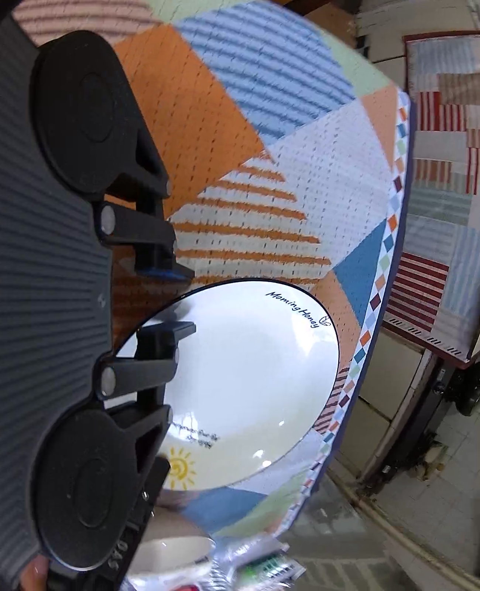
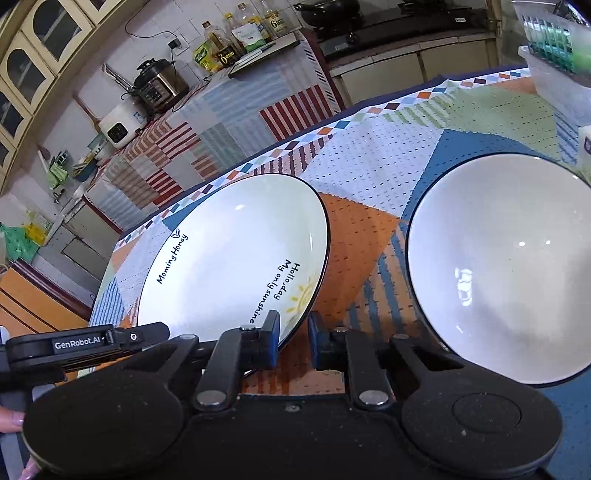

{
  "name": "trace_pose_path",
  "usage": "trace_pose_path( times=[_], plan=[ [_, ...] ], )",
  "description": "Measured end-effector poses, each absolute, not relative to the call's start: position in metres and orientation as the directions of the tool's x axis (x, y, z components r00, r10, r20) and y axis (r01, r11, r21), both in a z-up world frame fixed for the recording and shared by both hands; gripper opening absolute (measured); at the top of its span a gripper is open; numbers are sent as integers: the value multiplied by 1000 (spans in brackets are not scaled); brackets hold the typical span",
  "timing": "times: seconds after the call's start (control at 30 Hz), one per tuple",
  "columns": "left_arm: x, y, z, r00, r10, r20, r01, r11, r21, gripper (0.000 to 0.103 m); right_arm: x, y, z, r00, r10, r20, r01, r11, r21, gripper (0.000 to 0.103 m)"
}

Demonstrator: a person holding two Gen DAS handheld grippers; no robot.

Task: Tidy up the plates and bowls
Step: 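Close both grippers on the white plate rim and lift it, then carry the white plate over the blue egg plate and lower it on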

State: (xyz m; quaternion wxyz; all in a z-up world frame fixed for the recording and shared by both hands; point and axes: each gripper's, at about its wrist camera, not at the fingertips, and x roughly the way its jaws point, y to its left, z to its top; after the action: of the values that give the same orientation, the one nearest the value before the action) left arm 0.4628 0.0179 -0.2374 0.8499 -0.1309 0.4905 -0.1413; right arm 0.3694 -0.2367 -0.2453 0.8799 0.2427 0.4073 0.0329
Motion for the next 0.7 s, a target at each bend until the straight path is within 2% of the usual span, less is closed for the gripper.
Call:
trace_pose_path(
  times=[0.1, 0.17, 0.23, 0.57, 0.7],
  plan=[
    [464, 23, -243, 470, -401, -786, 54, 902, -428, 18, 376, -236, -253, 650, 270, -710, 160, 865, 475, 19],
    [464, 22, -243, 472, -400, -786, 45, 901, -431, 17, 378, -235, -253, 649, 257, -716, 185, 860, 476, 17],
    [464, 17, -242, 469, -388, -793, 61, 910, -410, 17, 379, -231, -251, 646, 252, -720, 172, 872, 459, 21],
    [440, 0, -222, 422, -348, -837, 202, 936, -287, 19, 368, -233, -240, 600, 308, -738, 22, 916, 400, 22],
    [422, -5, -206, 460, -321, -828, 255, 941, -223, 19, 359, -239, -241, 604, 353, -715, 3, 896, 445, 22]
  ],
)
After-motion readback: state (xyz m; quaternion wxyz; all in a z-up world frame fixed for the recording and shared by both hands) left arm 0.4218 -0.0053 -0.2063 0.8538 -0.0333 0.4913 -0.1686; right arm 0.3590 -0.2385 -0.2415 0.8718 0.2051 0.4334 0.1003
